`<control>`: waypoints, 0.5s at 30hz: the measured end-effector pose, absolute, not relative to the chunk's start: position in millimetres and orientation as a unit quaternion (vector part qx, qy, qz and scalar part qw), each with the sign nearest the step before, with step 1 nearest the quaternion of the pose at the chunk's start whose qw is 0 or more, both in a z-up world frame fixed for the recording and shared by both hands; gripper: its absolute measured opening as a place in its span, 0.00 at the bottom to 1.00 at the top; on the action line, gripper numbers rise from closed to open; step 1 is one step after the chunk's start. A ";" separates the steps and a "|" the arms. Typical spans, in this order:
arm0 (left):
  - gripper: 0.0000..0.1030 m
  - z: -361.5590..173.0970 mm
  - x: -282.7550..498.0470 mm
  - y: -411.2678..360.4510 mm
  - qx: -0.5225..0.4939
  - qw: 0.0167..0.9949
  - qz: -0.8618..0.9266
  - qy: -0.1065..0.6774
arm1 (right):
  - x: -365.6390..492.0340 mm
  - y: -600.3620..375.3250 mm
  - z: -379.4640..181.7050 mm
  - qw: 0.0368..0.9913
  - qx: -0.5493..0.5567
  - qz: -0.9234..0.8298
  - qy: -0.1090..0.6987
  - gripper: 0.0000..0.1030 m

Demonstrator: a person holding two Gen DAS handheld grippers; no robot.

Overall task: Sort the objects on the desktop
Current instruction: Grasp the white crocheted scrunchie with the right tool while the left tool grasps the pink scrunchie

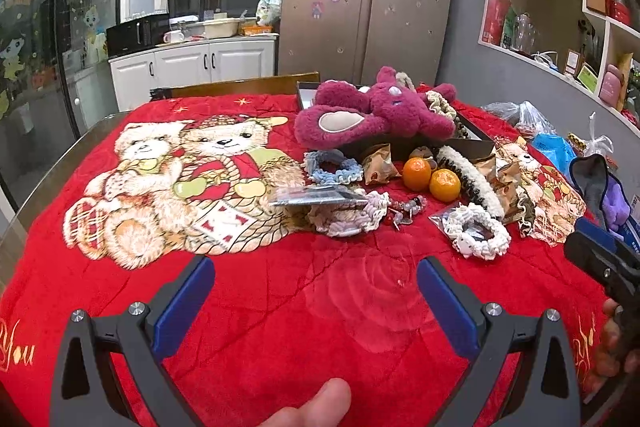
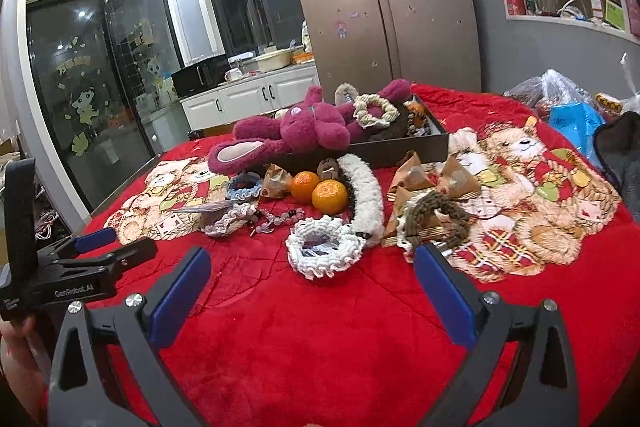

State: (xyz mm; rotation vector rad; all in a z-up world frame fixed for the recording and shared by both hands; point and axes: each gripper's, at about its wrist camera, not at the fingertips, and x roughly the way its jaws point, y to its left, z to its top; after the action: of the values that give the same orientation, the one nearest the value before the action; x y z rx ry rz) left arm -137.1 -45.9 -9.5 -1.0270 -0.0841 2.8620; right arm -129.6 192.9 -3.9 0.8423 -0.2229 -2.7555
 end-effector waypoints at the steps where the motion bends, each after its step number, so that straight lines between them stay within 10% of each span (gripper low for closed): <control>1: 1.00 -10.3 -141.2 -45.1 -0.341 0.051 0.938 -0.027 | -135.0 190.6 -4.9 0.128 0.294 -0.944 -0.079 1.00; 15: 1.00 -27.4 -199.1 -20.4 -0.375 0.093 0.922 -0.002 | -190.8 173.8 -33.3 0.150 0.361 -0.916 -0.086 0.79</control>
State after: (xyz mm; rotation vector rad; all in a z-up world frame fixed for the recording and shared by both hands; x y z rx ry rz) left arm -199.1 -20.4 -27.4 -1.1138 -0.0068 2.7378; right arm -190.8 173.8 -33.3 1.0372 -0.2478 -2.6327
